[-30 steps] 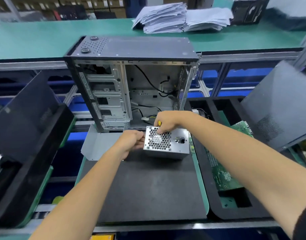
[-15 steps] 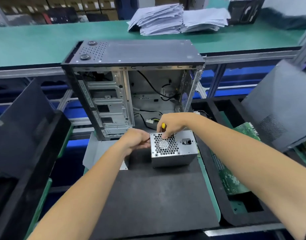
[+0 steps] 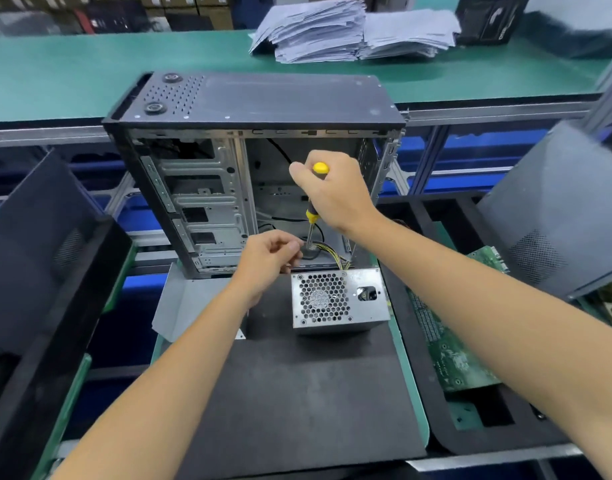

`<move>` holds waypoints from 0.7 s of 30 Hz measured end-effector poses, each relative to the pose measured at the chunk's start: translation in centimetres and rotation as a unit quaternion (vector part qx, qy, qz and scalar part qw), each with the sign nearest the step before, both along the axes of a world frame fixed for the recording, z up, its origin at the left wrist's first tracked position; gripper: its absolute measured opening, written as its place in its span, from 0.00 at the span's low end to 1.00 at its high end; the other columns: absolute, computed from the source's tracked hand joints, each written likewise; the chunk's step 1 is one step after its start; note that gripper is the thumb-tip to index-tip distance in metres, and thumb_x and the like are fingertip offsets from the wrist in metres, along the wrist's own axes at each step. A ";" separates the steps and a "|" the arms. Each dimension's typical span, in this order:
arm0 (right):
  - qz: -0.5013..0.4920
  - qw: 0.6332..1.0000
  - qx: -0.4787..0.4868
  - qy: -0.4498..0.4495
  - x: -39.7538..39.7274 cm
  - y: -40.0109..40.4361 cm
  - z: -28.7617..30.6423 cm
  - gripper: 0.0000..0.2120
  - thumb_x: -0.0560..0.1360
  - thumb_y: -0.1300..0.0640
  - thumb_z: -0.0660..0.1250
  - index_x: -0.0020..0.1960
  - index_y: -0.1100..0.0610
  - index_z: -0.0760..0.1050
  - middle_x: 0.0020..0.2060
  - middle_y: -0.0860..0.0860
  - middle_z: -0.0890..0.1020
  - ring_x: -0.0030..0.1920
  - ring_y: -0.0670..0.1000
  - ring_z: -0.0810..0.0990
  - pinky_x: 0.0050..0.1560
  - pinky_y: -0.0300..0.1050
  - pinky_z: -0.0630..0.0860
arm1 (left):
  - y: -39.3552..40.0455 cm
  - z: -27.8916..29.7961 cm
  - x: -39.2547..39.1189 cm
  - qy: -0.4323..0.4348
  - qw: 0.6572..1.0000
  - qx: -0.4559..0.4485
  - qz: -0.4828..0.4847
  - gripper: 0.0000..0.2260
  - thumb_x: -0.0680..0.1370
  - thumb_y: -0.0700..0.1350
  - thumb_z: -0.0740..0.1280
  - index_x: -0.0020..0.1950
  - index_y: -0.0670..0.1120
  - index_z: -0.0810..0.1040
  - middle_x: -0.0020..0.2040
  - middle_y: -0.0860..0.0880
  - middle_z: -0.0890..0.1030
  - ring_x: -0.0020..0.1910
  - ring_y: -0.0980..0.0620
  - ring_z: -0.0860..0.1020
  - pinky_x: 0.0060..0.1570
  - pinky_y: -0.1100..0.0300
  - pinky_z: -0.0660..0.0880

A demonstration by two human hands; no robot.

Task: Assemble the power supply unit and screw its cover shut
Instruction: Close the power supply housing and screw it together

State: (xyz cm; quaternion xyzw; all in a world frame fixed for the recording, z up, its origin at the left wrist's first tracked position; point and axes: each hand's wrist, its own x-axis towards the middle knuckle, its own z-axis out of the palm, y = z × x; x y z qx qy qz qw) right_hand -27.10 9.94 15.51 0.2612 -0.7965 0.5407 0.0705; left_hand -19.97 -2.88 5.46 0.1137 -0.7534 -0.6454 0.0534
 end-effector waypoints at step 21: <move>-0.080 0.996 0.025 0.005 -1.1 2.1 -2.1 0.17 0.75 0.56 0.63 0.32 0.64 0.65 0.23 0.52 0.65 0.22 0.45 0.65 0.27 0.43 0.67 | 5.1 -2.7 -0.2 0.081 0.977 -0.178 0.088 0.10 0.79 0.33 0.62 0.53 0.44 0.80 0.44 0.52 0.80 0.43 0.62 0.77 0.43 0.76 0.71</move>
